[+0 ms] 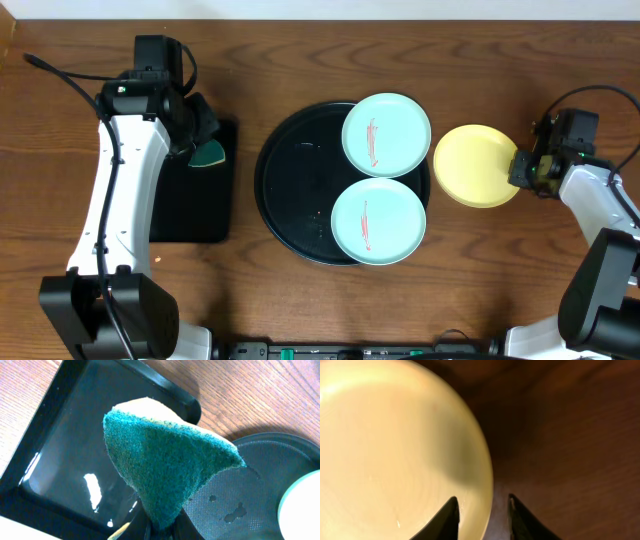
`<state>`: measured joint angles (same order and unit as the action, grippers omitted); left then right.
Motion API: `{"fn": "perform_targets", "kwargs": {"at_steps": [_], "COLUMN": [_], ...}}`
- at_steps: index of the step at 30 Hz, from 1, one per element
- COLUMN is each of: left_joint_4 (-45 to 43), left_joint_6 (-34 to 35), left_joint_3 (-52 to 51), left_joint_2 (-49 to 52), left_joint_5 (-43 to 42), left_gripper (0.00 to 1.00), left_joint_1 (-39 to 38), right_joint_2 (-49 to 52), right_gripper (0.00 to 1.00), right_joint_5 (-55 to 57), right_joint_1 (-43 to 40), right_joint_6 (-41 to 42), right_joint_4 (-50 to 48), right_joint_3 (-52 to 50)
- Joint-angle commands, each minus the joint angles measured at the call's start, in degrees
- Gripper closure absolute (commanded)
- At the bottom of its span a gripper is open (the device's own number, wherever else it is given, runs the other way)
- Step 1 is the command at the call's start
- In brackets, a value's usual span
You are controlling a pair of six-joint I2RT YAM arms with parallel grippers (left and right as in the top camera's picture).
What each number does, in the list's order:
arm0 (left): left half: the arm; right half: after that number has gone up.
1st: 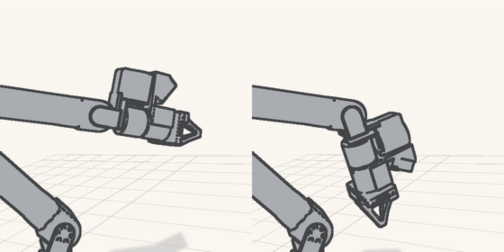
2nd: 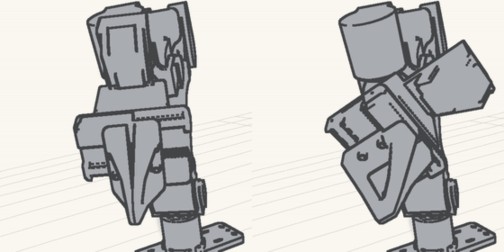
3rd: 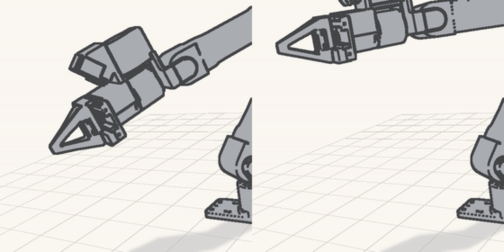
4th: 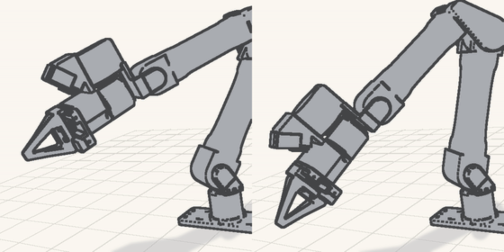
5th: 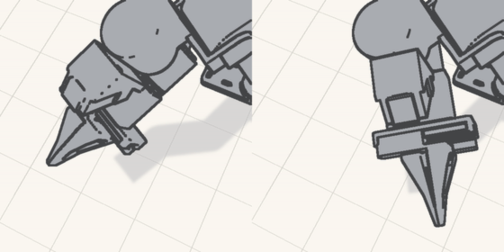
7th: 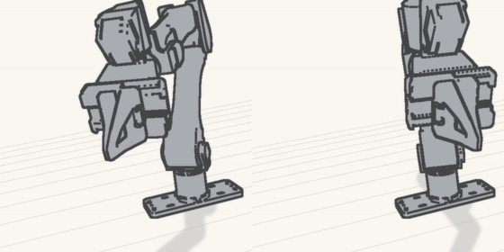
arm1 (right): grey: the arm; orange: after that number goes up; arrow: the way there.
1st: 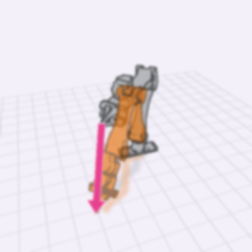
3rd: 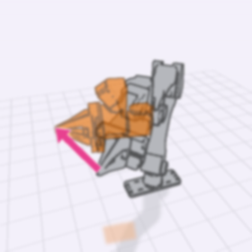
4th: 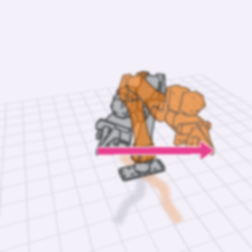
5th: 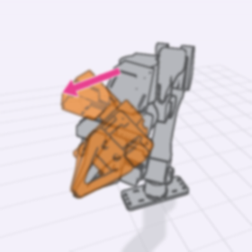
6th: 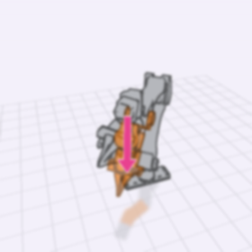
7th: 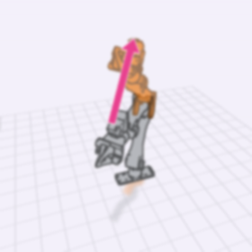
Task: Clean dirty plates on tray and stack at the side
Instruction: 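Lift the yellow plate with the right gripper and set it right, then grasp the rim of a pale green plate with the right gripper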
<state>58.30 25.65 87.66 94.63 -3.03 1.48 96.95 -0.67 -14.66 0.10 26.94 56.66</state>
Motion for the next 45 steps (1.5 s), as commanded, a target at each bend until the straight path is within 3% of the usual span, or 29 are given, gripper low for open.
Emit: {"fn": "perform_targets", "kwargs": {"at_steps": [1, 8, 13, 23, 32, 38, 41, 45], "left_joint_4": [-0.07, -0.11, -0.02, -0.02, 0.39, 0.39, 0.63, 1.16], "left_joint_6": [-0.55, -0.57, -0.55, -0.57, -0.57, -0.68, -1.68, -1.7], "left_joint_3": [-0.24, -0.24, -0.24, -0.24, -0.24, -0.24, -0.24, -0.24], "left_joint_2": [-0.11, -0.11, -0.11, -0.11, -0.11, -0.11, -0.11, -0.11], "left_joint_5": [0.55, 0.52, 0.52, 0.52, 0.52, 0.55, 0.55, 0.52], "left_gripper": [0.93, 0.93, 0.93, 0.93, 0.93, 0.92, 0.93, 0.92], "left_joint_1": [-0.07, -0.07, -0.07, -0.07, -0.07, -0.07, -0.07, -0.07], "right_joint_2": [-0.2, -0.17, -0.17, -0.17, -0.17, -0.17, -0.17, -0.17], "right_gripper": [0.67, 0.62, 0.63, 0.66, 0.66, 0.63, 0.66, 0.87], "right_joint_5": [-4.42, -18.73, -18.91, -18.58, -16.11, -16.09, -16.06, -15.89], "right_joint_1": [0.07, 5.03, 13.22, 24.44, 26.86, 28.83, 30.38, 31.36], "right_joint_6": [-0.57, 1.81, 6.19, 12.76, 14.86, 12.66, 12.68, 12.68], "right_joint_4": [5.14, 14.49, 16.92, 33.4, 32.85, 26.36, 24.06, 23.06], "right_joint_3": [5.03, 17.22, 18.34, 17.0, 9.11, 3.72, 1.25, 0.76]}}
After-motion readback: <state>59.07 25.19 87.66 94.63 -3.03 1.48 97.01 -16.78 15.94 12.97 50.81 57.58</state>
